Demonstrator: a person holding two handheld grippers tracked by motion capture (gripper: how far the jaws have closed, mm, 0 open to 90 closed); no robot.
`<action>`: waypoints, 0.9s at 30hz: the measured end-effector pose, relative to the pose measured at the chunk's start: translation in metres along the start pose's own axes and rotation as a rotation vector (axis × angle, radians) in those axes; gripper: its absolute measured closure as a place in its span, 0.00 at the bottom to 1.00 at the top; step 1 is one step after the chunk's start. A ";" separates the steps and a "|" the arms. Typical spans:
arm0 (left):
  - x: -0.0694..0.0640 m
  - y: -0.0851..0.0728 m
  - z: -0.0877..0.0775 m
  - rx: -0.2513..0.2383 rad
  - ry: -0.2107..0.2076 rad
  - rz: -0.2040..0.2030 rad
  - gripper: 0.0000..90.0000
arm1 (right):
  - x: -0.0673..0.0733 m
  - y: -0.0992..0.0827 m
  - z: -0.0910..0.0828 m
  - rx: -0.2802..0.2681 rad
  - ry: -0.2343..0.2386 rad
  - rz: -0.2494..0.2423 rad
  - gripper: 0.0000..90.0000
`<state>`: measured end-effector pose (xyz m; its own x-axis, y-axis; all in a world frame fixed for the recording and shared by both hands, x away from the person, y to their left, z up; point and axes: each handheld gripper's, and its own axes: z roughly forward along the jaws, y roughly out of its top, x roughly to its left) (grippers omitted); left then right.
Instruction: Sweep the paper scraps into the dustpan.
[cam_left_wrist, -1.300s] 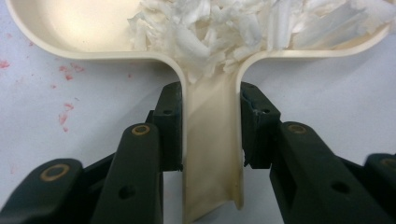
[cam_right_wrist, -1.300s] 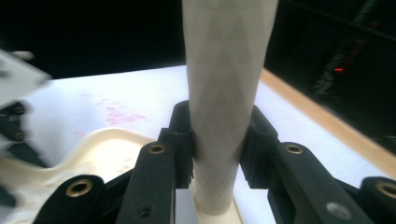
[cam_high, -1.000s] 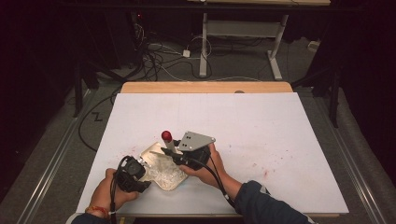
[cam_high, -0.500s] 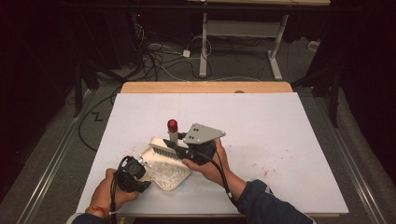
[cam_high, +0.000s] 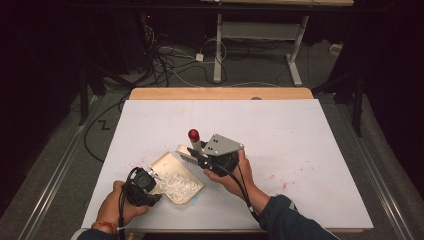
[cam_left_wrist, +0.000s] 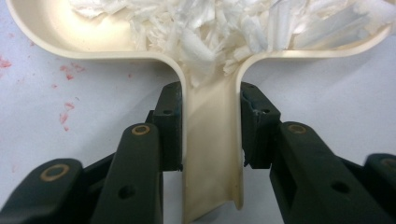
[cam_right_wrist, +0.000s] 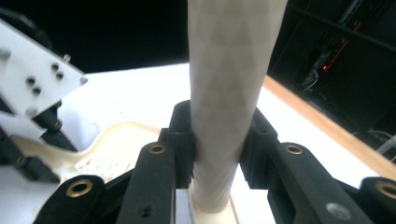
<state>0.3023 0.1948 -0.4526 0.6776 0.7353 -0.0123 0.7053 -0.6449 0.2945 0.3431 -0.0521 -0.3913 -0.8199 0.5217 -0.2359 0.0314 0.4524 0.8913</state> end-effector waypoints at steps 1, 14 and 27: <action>0.000 0.000 0.000 -0.001 0.000 -0.002 0.70 | 0.002 -0.002 -0.002 0.014 0.002 -0.004 0.79; 0.000 0.000 0.000 0.002 0.002 0.002 0.70 | 0.020 -0.003 -0.011 -0.009 0.159 0.009 0.79; 0.001 0.000 0.000 0.001 -0.003 0.000 0.70 | -0.011 -0.001 -0.041 -0.086 0.066 0.079 0.79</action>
<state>0.3027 0.1954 -0.4527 0.6779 0.7350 -0.0151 0.7057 -0.6448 0.2936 0.3287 -0.0883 -0.3735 -0.8526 0.5035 -0.1400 0.0506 0.3462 0.9368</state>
